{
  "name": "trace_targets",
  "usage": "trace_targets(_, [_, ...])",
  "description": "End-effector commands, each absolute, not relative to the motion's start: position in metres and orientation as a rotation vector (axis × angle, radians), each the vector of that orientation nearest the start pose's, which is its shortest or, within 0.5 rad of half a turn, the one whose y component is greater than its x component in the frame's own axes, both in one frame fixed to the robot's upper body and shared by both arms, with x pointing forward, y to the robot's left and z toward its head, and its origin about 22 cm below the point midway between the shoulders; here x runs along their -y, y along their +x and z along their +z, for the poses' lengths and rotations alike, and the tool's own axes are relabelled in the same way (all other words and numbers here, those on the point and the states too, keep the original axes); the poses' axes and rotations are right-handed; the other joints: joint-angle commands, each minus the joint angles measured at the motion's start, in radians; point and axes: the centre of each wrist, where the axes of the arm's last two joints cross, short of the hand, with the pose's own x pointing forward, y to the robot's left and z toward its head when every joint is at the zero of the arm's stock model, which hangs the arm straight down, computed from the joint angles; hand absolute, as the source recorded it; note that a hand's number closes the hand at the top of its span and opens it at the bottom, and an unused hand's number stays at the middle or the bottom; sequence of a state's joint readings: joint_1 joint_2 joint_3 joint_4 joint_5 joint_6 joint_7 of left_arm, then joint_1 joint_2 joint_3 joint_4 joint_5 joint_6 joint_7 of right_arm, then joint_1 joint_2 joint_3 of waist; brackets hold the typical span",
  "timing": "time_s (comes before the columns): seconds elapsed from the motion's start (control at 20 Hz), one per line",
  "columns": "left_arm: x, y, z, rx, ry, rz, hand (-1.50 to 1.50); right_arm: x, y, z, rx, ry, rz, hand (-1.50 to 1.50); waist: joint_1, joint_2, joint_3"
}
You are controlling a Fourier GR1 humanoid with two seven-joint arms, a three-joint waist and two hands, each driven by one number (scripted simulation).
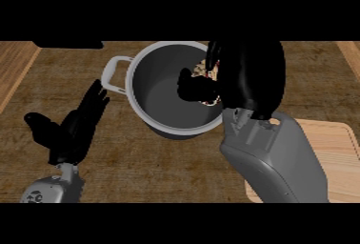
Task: Pick the cupcake from the cutting board and place it in the pot
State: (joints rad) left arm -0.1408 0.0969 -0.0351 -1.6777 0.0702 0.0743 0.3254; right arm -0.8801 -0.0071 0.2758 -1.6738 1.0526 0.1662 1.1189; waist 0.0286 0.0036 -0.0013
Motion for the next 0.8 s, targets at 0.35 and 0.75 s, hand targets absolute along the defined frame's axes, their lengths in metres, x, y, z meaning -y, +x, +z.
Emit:
trace_targets(0.35, [-0.205,0.276,0.068,1.471,-0.033,-0.034,0.00,0.060,0.357,0.205,1.201,-0.814,0.316,-1.50,0.014,0.009,0.001])
trace_targets(0.75, [-0.217,0.278,0.063,1.490,-0.023,-0.011,0.00,0.056,0.355,0.211,1.416,-0.624,0.012,-1.50,0.010,0.002,0.001])
